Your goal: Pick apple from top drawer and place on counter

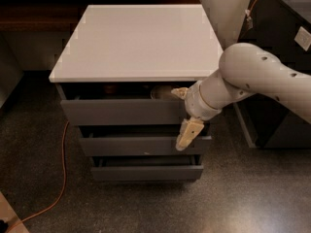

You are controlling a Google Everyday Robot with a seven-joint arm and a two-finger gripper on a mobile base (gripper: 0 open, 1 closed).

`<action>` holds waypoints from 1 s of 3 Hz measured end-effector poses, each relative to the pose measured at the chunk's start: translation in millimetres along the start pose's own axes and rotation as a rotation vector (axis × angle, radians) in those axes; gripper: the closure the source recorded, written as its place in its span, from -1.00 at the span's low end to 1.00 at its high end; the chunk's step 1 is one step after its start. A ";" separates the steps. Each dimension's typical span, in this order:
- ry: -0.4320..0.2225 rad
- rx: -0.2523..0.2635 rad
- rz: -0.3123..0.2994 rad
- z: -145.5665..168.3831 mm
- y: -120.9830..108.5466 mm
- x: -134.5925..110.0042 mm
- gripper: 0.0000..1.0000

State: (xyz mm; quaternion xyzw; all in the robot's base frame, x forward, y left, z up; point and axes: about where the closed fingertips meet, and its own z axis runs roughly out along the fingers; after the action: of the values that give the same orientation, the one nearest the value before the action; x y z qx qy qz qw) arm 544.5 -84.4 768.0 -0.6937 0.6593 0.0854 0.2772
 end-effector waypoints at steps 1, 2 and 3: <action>0.009 0.006 -0.053 32.8 -13.7 2.1 -1.00; 0.024 0.025 -0.084 60.8 -30.4 8.9 -1.00; 0.038 0.035 -0.105 83.4 -46.1 15.2 -1.00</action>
Offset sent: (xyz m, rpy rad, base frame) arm 0.0759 0.0282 -0.0719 -0.0639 -0.1052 0.0594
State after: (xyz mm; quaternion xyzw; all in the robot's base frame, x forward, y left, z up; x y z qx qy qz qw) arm 611.2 -57.2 703.8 -0.7239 0.6284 0.0460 0.2809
